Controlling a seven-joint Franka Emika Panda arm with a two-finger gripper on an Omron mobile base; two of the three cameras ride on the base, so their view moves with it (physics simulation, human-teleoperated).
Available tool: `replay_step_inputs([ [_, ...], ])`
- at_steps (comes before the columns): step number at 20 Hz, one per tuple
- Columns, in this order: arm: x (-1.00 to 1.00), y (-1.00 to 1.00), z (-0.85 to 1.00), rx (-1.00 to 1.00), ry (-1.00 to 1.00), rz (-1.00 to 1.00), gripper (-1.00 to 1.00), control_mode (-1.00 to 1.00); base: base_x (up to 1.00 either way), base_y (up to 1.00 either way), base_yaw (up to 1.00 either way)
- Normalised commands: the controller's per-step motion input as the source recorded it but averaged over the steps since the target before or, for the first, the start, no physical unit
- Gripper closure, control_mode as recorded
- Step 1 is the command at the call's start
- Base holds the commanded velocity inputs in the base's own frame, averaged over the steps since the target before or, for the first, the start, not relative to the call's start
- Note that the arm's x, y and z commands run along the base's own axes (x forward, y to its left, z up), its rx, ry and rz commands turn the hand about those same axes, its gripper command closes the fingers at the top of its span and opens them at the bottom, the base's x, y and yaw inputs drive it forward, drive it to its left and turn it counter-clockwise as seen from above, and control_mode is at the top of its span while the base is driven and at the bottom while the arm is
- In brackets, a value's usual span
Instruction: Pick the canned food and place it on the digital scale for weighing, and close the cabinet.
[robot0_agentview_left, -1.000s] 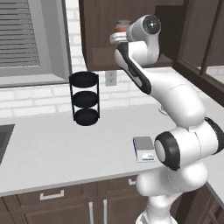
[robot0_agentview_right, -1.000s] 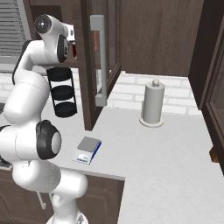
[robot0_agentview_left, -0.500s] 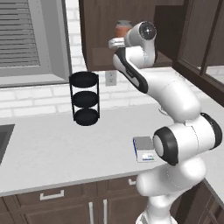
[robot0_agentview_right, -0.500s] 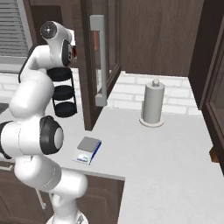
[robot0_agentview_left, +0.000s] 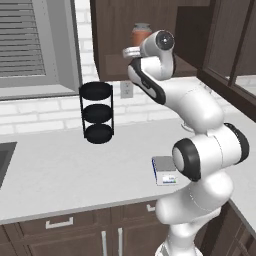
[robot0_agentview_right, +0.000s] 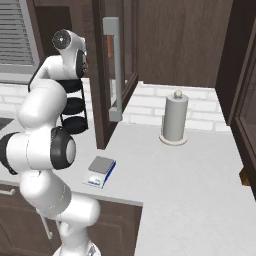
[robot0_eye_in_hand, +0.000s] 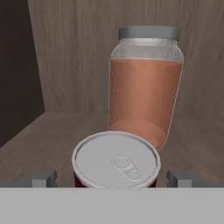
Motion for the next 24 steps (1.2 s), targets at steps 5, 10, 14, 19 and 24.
replay_step_inputs([
  [5, 0.19, 0.00, -0.08, 0.00, 0.00, 0.00, 1.00, -1.00, 0.00, 0.00, 0.00],
  [10, 0.07, 0.00, -0.01, 0.00, 0.00, 0.00, 1.00, -1.00, 0.00, 0.00, 0.00],
  [14, -0.31, 0.00, 0.00, 0.02, -0.08, 0.00, 1.00, -1.00, 0.00, 0.00, 0.00],
  [19, -0.84, 0.00, 0.00, 0.05, -0.20, 0.00, 1.00, -1.00, 0.00, 0.00, 0.00],
  [24, -0.98, 0.05, 0.00, 0.04, -0.19, 0.00, 1.00, -1.00, 0.00, 0.00, 0.00],
])
